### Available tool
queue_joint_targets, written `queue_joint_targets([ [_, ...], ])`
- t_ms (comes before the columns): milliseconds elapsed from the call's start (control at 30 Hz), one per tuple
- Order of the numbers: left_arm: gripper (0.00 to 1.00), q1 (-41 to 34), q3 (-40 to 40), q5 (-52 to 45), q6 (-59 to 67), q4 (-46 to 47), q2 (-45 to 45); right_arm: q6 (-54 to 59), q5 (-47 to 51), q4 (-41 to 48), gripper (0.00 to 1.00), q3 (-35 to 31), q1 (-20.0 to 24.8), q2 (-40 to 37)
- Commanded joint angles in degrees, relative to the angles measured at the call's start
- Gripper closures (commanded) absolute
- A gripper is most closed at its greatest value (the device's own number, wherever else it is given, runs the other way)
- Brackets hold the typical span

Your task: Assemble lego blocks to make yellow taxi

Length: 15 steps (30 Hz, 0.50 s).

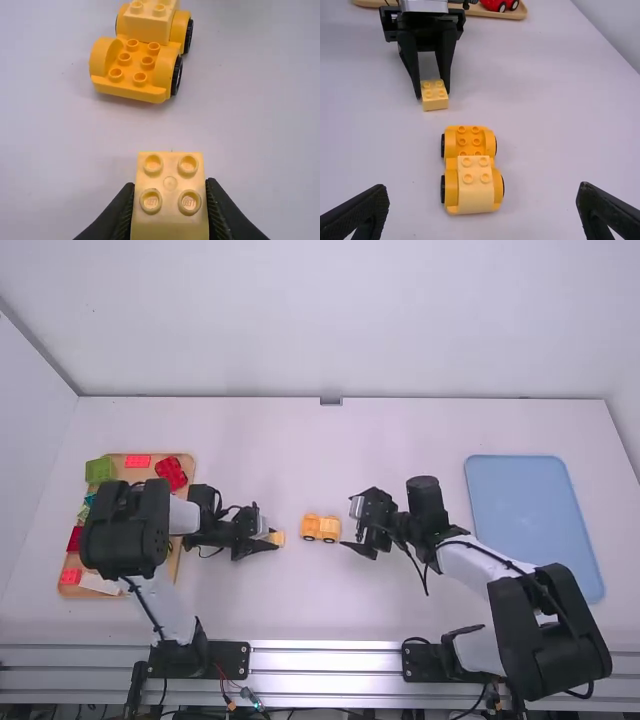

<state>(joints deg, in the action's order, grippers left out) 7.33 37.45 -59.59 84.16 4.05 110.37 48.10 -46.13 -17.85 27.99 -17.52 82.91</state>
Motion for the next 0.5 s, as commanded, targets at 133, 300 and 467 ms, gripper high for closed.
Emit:
queue_joint_targets([
  [133, 0.81, -0.2, 3.6, -6.0, -5.3, 1.5, 0.4, -0.3, -0.3, 2.1, 0.01, -0.4, -0.1, -0.9],
  [300, 0.90, -0.2, 7.9, -6.1, -4.9, 8.9, 0.1, -0.3, -0.5, 1.1, 0.01, -0.4, -0.2, 1.5],
  [467, 0.93, -0.3, 10.8, -7.3, -4.5, 14.3, -1.9, -0.3, -3.8, -4.5, 0.01, -0.1, -0.9, 8.3],
])
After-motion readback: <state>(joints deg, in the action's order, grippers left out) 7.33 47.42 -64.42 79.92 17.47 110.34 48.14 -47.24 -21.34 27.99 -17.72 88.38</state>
